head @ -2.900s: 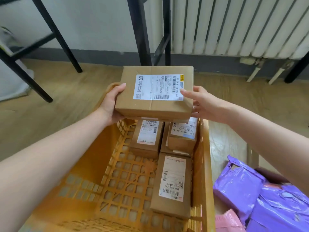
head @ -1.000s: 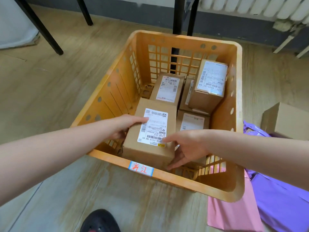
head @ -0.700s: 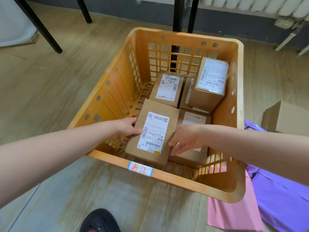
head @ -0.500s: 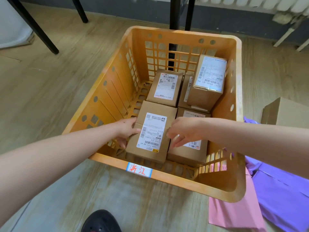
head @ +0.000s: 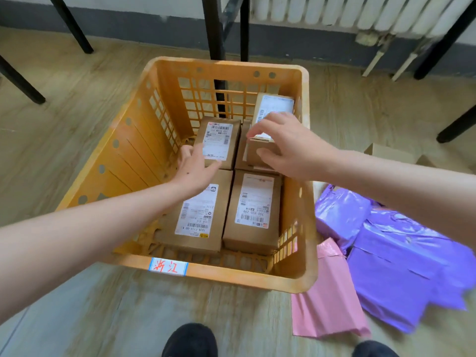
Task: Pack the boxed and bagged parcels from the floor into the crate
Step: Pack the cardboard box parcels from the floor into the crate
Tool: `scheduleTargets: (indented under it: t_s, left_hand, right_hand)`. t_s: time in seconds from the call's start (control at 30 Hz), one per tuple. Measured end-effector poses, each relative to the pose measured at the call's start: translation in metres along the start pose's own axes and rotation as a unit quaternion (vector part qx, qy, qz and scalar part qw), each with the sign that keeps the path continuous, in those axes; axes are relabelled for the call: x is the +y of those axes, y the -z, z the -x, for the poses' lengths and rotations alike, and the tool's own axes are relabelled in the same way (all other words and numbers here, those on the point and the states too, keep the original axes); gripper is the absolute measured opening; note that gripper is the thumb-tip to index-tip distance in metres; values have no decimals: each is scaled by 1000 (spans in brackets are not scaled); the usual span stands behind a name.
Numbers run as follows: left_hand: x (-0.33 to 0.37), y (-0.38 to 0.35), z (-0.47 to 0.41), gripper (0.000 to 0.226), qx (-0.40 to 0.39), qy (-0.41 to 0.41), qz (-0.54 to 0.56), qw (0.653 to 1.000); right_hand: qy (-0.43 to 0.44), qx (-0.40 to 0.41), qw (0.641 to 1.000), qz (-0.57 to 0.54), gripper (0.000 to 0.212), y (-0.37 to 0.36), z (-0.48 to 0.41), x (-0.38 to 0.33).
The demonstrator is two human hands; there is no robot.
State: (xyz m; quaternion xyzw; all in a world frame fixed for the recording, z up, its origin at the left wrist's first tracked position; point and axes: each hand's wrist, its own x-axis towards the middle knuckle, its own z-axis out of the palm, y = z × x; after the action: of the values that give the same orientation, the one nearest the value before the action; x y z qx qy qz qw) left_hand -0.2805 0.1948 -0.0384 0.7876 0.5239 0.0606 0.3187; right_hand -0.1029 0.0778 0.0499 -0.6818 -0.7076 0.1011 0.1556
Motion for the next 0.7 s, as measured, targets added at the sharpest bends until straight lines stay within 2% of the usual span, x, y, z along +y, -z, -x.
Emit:
scheduleTargets:
  t_s: [0.07,0.17,0.3,0.43,0.5,0.57,0.63,0.7]
  left_hand:
    - [37,-1,3,57,55,-125,41,990]
    - [90,-1,8,52,60,-265,42,961]
    - [146,-11,15,51,84,-320,52,942]
    - [206,-33,13,42,88,-401,-60,910]
    - [235,-55,14,36,58,-407,-97,907]
    - [256,-83,16,34,6,-377,-134,916]
    - [267,-112,15,34,-61,-340,-187,920]
    - [269,-136,11,34,-115,-320,-227,912]
  right_hand:
    - [2,71,997,5,36,14,15,15]
    - [-15,124,992,20,38,28,36,42]
    - [-70,136,988,9,40,39,60,80]
    - [-157,121,980,0,39,40,85,122]
    - [-211,103,972,1,40,39,100,145]
    - [-280,72,957,8,42,36,115,169]
    - [-377,50,925,-9,44,28,130,192]
    - [-478,36,876,-48,45,15,143,212]
